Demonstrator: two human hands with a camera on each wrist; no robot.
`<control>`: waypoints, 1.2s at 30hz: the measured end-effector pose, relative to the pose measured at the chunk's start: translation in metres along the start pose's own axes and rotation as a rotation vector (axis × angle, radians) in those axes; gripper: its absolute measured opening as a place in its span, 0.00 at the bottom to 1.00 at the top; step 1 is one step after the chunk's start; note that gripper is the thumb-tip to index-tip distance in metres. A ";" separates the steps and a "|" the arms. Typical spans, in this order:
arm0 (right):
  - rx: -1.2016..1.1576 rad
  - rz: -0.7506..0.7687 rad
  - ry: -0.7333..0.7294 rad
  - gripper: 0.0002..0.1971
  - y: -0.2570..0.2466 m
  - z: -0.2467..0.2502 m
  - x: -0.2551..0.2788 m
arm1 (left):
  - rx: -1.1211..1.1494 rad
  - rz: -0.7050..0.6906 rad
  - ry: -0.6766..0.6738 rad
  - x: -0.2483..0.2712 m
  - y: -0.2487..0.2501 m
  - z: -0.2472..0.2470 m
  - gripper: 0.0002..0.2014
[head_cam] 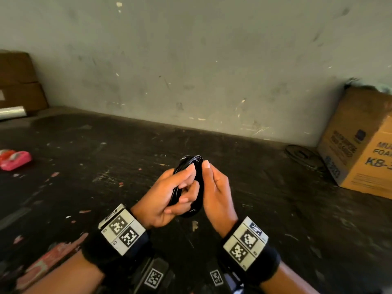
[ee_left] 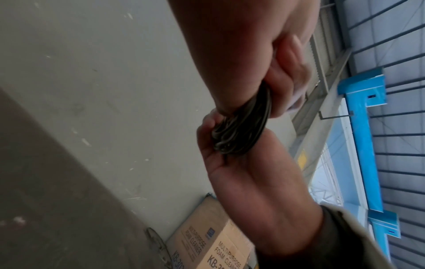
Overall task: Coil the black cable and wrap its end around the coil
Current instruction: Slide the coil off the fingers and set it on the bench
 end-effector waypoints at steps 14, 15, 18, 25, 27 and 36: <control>0.433 0.002 -0.120 0.19 0.055 -0.070 0.006 | 0.187 -0.086 0.649 0.070 -0.022 0.067 0.26; 0.436 0.004 -0.152 0.19 0.057 -0.078 0.007 | 0.203 -0.093 0.666 0.076 -0.022 0.072 0.27; 0.499 -0.040 -0.294 0.15 0.073 -0.095 0.004 | 0.160 0.006 0.702 0.096 -0.022 0.093 0.27; 0.824 0.082 -0.748 0.22 0.118 -0.161 0.032 | -0.358 0.306 1.000 0.143 -0.021 0.167 0.15; 0.818 0.031 -0.818 0.17 0.127 -0.174 0.037 | -0.362 0.361 1.030 0.154 -0.028 0.176 0.13; 0.882 -0.231 -0.987 0.17 0.160 -0.215 0.058 | -0.511 0.444 0.986 0.194 -0.031 0.223 0.13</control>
Point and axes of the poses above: each hand's wrist, its own x-axis away from the middle knuckle, its own z-axis out of the back of the hand, y = z × x, the point moved 6 cm from there along -x, towards the middle knuckle, and after that the axes turned 1 degree about -y, right-handed, at the moved point
